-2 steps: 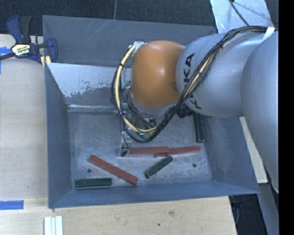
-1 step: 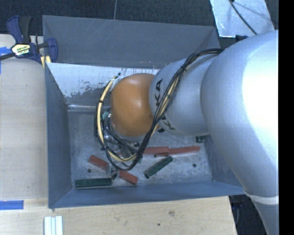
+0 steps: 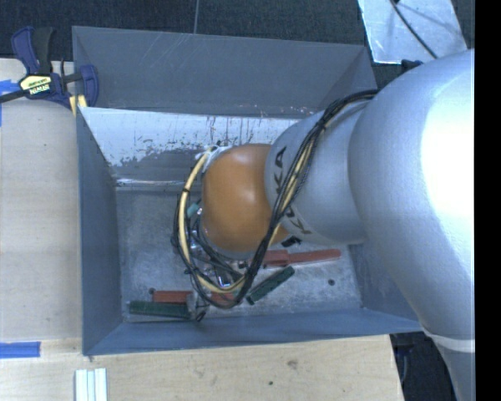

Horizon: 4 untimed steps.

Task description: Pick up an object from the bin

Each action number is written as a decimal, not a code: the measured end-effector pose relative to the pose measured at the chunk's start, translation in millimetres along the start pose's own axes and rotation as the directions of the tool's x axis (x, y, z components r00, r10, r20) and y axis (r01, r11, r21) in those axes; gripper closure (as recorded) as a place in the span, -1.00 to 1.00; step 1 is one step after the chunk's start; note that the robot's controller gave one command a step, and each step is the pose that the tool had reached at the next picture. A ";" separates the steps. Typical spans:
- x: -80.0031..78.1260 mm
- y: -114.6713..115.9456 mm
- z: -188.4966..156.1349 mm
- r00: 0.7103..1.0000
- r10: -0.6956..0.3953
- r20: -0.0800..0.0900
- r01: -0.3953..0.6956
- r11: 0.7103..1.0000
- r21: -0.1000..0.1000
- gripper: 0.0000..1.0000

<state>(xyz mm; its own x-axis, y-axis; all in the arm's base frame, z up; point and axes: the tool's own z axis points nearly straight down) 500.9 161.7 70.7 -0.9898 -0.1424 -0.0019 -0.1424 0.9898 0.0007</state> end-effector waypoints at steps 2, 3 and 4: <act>-1.1 0.2 -0.2 1.000 0.002 0.002 -0.002 1.000 0.000 -1.00; -1.8 0.2 -1.2 1.000 0.002 0.004 -0.002 1.000 -0.001 1.00; 3.4 -4.9 -72.4 0.999 0.034 0.007 -0.034 0.999 -0.001 1.00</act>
Offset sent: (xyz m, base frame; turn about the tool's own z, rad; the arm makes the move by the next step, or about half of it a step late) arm 0.0000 0.0000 0.0000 0.0000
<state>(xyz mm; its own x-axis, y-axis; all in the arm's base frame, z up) 498.0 156.3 143.1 -0.9940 -0.1091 -0.0092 -0.1091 0.9940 0.0018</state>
